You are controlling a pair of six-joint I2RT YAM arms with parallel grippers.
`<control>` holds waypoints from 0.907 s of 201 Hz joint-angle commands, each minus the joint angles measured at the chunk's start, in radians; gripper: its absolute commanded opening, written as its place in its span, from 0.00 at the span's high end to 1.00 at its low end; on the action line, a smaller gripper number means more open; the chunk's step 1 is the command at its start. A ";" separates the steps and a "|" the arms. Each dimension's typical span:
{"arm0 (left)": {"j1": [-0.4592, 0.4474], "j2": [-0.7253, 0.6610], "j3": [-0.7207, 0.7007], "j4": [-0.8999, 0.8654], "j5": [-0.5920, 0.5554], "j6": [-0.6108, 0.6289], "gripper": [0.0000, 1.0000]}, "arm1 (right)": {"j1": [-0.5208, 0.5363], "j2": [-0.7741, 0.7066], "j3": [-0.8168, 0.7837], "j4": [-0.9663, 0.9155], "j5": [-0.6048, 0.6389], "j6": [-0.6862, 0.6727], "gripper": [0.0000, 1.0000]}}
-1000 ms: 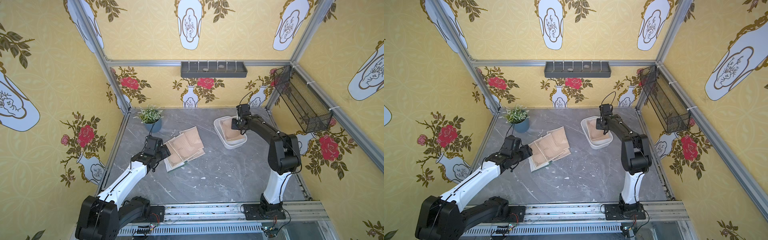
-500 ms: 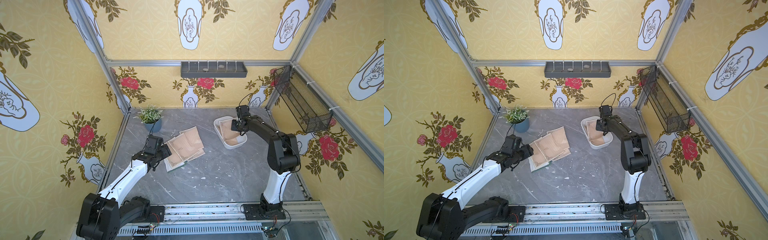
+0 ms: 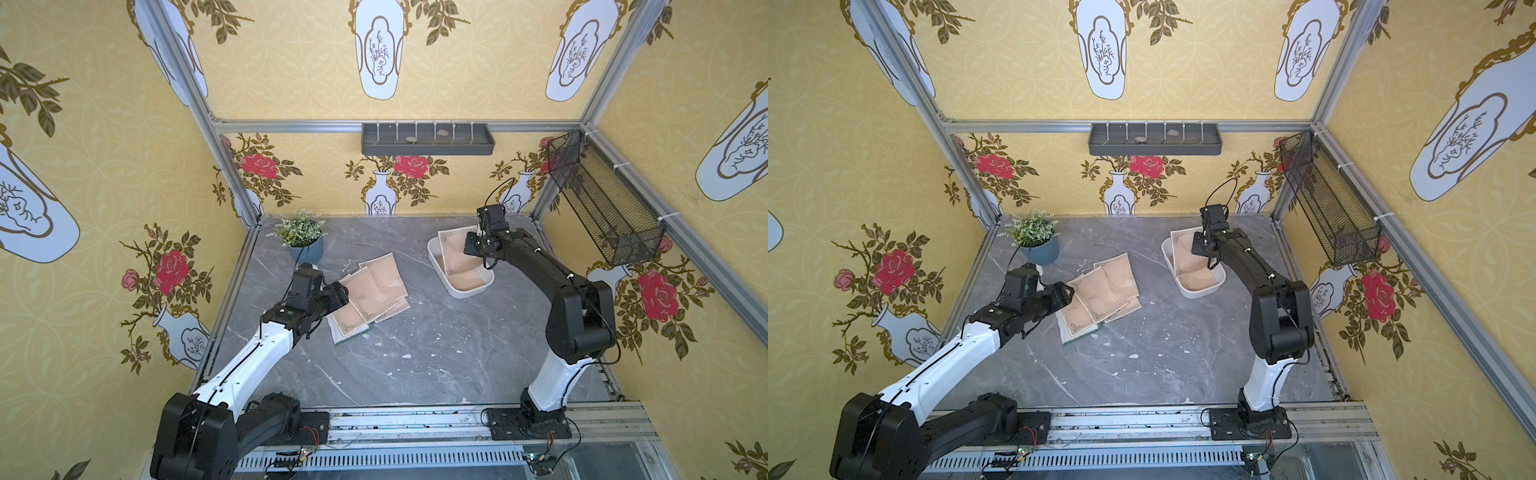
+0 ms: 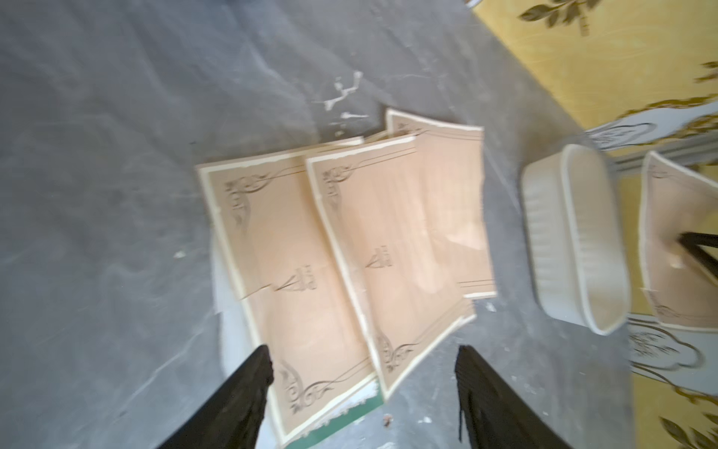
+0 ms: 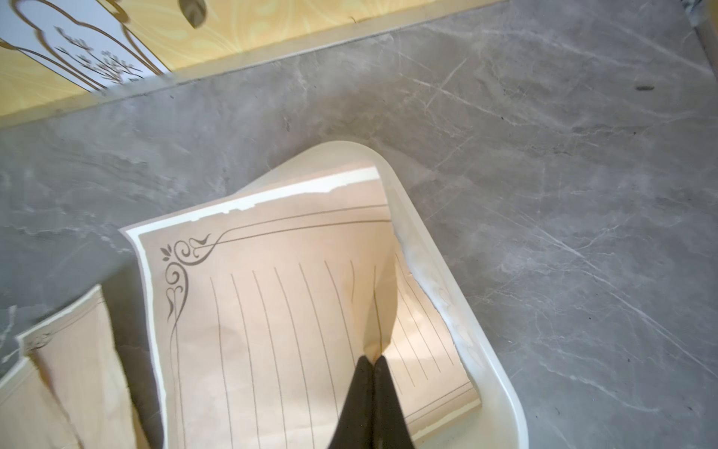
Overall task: Take out the stationery paper from the storage box
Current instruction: Pick up the stationery paper from the storage box, then place the stationery paper at the center of the board.
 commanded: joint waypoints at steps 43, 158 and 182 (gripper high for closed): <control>-0.034 0.160 0.070 0.483 0.421 -0.072 0.19 | 0.144 -0.167 -0.020 -0.001 0.013 0.063 1.00; -0.210 0.372 0.277 0.507 0.490 0.012 0.18 | 0.343 -0.177 0.017 0.007 0.024 0.106 1.00; -0.217 0.399 0.295 0.507 0.492 0.012 0.19 | 0.354 -0.188 0.024 0.011 -0.004 0.108 0.99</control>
